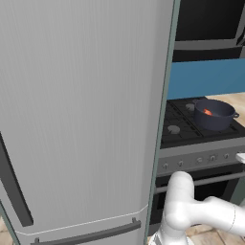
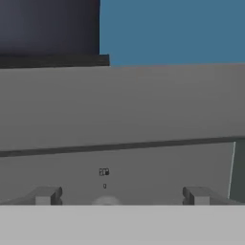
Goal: Retrieve the frozen meat and place it in the pot on a burner. Then turn the burner on.
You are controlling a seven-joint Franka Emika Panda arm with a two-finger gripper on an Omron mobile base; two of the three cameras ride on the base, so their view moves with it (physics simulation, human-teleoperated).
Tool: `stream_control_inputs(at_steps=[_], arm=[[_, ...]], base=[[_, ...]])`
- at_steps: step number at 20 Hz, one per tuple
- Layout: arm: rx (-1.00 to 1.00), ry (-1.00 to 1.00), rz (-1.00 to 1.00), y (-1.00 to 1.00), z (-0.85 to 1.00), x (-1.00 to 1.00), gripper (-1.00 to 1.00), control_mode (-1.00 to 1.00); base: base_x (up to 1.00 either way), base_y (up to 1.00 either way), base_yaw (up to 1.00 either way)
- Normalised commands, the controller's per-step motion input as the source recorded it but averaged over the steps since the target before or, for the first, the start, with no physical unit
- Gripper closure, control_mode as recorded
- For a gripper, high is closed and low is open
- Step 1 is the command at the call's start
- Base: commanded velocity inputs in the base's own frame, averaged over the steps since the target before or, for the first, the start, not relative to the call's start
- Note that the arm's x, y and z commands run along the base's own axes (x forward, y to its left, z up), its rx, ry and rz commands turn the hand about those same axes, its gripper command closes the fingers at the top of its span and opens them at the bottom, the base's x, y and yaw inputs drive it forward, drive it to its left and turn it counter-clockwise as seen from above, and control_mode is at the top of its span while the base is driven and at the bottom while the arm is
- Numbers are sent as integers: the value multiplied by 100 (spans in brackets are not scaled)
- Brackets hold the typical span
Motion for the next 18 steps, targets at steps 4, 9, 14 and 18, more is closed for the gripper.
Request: stream_control_inputs(at_steps=[4, 9, 14, 18], arm=[[0, -2, 0, 4, -36, 0, -100, -100], [0, -1, 0, 9, -34, 0, -100, -100], [0, -2, 0, 6, -38, 0, -100, -100], [0, -4, 0, 2, -34, 0, -100, -100]], base=[[0, 0, 0], [0, 0, 0], [0, 0, 0], [0, 0, 0]])
